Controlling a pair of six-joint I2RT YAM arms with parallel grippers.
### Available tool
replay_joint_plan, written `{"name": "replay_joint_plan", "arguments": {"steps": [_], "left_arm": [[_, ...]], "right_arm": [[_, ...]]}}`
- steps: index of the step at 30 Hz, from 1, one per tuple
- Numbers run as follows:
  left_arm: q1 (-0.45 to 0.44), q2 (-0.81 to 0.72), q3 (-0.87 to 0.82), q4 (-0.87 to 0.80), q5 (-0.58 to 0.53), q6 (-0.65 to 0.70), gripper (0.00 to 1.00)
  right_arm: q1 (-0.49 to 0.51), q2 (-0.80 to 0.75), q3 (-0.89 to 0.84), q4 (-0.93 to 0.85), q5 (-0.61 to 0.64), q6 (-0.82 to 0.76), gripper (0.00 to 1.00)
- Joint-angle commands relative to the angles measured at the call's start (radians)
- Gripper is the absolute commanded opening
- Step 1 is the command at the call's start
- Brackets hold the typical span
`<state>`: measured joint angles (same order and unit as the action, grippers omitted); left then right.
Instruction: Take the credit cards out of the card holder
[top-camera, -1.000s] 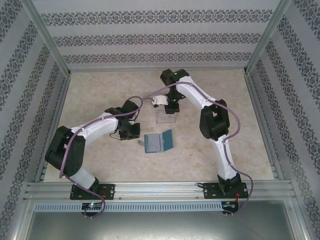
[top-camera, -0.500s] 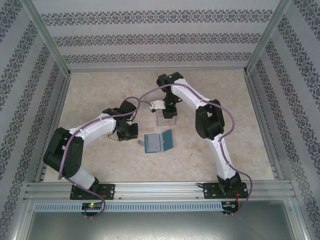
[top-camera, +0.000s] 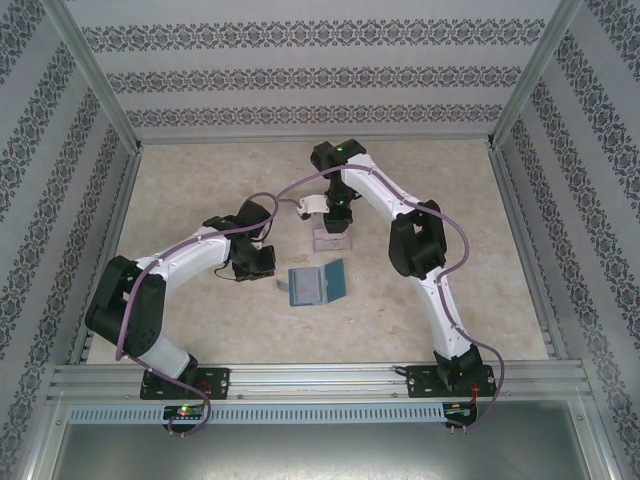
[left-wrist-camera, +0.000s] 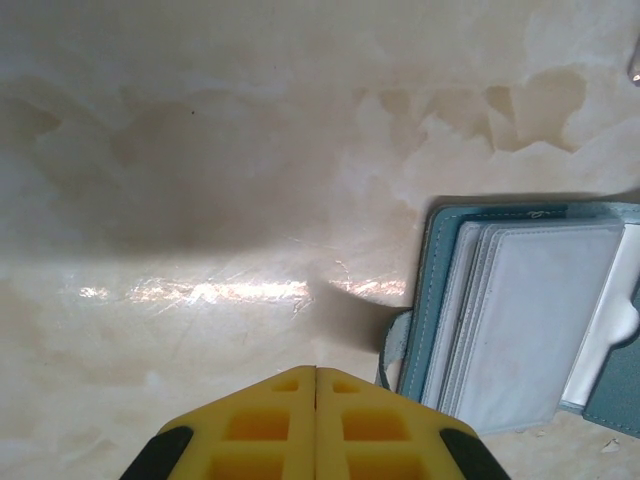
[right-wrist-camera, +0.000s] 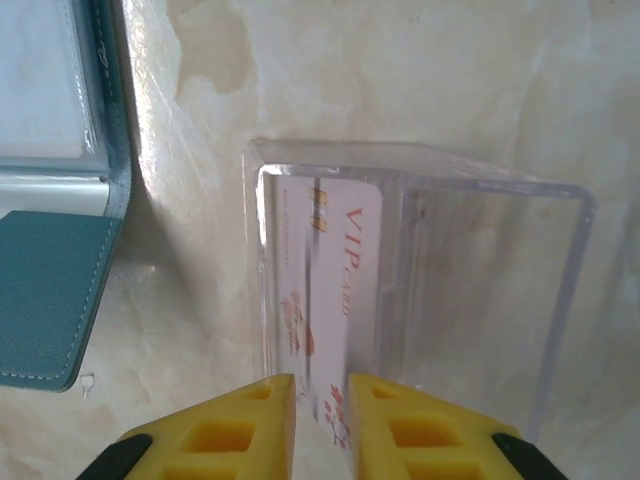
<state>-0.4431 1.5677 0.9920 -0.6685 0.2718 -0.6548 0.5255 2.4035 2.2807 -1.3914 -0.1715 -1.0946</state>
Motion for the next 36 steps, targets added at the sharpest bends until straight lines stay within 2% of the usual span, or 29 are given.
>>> {"name": "replay_joint_plan", "arguments": {"steps": [1,7,11,15,21,30,36], "left_arm": [[0.011,-0.026,0.004,0.006,-0.002,0.007,0.07],[0.011,-0.005,0.010,0.038,0.068,0.006,0.07],[0.009,0.003,0.011,0.071,0.109,-0.005,0.07],[0.010,0.014,0.020,0.093,0.137,-0.012,0.07],[0.002,0.045,0.037,0.142,0.192,-0.036,0.07],[-0.028,0.112,0.084,0.161,0.221,-0.040,0.06],[-0.044,0.157,0.096,0.149,0.229,-0.030,0.06]], "right_arm": [[-0.004,-0.060,0.028,-0.027,0.027,0.017,0.22],[-0.001,-0.109,-0.023,0.047,0.035,0.076,0.21],[0.005,-0.211,-0.186,0.217,0.020,0.183,0.19],[0.012,-0.327,-0.373,0.420,0.014,0.384,0.20],[0.027,-0.463,-0.592,0.594,-0.018,0.710,0.16],[0.070,-0.602,-0.825,0.731,-0.015,1.210,0.09],[0.072,-0.678,-0.978,0.866,-0.123,1.515,0.02]]}}
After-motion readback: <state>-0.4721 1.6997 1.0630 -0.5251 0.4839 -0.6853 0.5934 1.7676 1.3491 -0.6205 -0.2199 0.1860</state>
